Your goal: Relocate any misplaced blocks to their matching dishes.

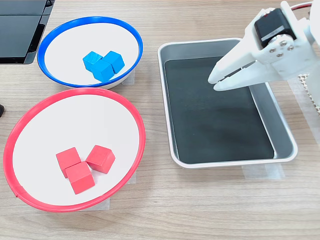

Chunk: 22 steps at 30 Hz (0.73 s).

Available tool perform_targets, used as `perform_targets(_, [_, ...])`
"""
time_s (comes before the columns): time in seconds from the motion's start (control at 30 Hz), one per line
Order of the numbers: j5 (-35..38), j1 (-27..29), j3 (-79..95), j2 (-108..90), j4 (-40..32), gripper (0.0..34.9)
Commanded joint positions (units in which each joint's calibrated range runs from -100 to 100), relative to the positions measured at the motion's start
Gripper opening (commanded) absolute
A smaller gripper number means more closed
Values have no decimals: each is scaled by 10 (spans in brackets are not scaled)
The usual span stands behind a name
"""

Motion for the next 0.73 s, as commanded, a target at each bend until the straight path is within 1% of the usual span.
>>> perform_targets(0.0, [-1, 3, -4, -3, -3, 4])
perform_targets(0.7, [0, 0, -4, -3, -4, 4])
